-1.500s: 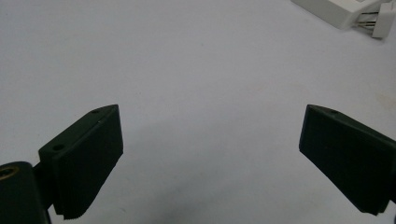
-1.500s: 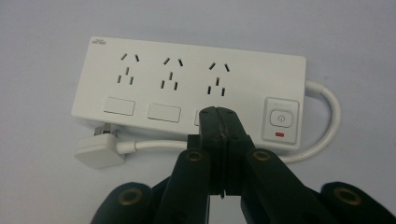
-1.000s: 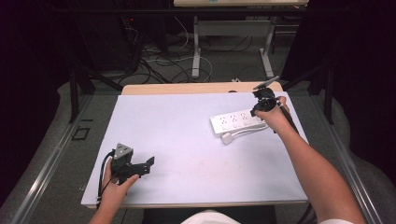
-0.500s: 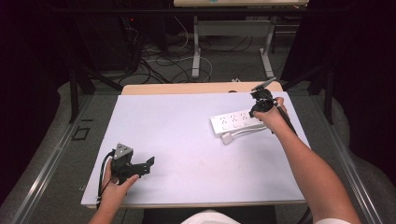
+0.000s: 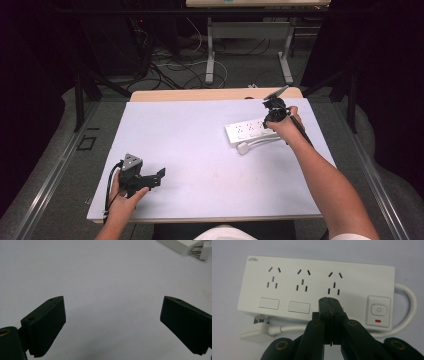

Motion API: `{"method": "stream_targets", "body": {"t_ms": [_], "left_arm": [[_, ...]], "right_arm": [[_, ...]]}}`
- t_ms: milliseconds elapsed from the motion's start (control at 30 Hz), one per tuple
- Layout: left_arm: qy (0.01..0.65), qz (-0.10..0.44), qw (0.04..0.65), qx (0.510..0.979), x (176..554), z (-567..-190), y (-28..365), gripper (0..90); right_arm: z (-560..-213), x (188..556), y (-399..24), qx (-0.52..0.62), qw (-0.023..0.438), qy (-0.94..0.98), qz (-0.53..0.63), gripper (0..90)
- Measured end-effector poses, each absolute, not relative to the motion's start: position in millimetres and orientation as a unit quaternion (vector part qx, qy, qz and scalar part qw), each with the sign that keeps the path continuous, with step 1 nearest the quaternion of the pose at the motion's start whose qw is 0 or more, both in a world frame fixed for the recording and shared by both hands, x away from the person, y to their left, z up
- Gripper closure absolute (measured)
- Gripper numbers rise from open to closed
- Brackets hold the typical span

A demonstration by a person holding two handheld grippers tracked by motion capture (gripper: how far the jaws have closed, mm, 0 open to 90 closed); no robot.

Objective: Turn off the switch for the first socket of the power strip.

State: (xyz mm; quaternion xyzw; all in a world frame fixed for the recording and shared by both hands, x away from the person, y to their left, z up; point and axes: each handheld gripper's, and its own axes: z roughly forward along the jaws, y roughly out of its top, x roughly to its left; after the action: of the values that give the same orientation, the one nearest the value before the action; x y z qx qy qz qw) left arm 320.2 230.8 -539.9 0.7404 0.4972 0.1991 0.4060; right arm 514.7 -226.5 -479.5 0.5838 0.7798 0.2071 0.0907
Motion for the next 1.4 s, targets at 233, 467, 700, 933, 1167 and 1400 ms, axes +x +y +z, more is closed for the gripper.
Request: {"method": "stream_targets", "body": {"t_ms": [233, 467, 700, 933, 1167, 1400], "left_arm": [[0.498, 0.199, 0.406, 0.740, 320.2, -540.0, 230.9, 6.1], [0.498, 0.198, 0.406, 0.740, 320.2, -540.1, 230.6, 6.1], [0.498, 0.198, 0.406, 0.740, 320.2, -540.1, 230.8, 6.1], [0.498, 0.198, 0.406, 0.740, 320.2, -540.2, 230.6, 6.1], [0.496, 0.199, 0.406, 0.741, 320.3, -540.1, 230.8, 6.1], [0.496, 0.198, 0.406, 0.741, 320.2, -540.2, 230.8, 6.2]], "right_arm": [[-485.9, 516.1, -220.0, 0.581, 0.089, 0.785, 0.196, 90.0], [-490.3, 517.4, -218.4, 0.578, 0.092, 0.788, 0.192, 90.0], [-496.0, 519.7, -215.8, 0.577, 0.092, 0.790, 0.185, 90.0], [-499.5, 521.0, -213.7, 0.578, 0.091, 0.791, 0.179, 90.0], [-502.6, 521.7, -212.6, 0.578, 0.093, 0.791, 0.177, 90.0], [-504.5, 521.7, -211.7, 0.576, 0.097, 0.793, 0.176, 90.0]]}}
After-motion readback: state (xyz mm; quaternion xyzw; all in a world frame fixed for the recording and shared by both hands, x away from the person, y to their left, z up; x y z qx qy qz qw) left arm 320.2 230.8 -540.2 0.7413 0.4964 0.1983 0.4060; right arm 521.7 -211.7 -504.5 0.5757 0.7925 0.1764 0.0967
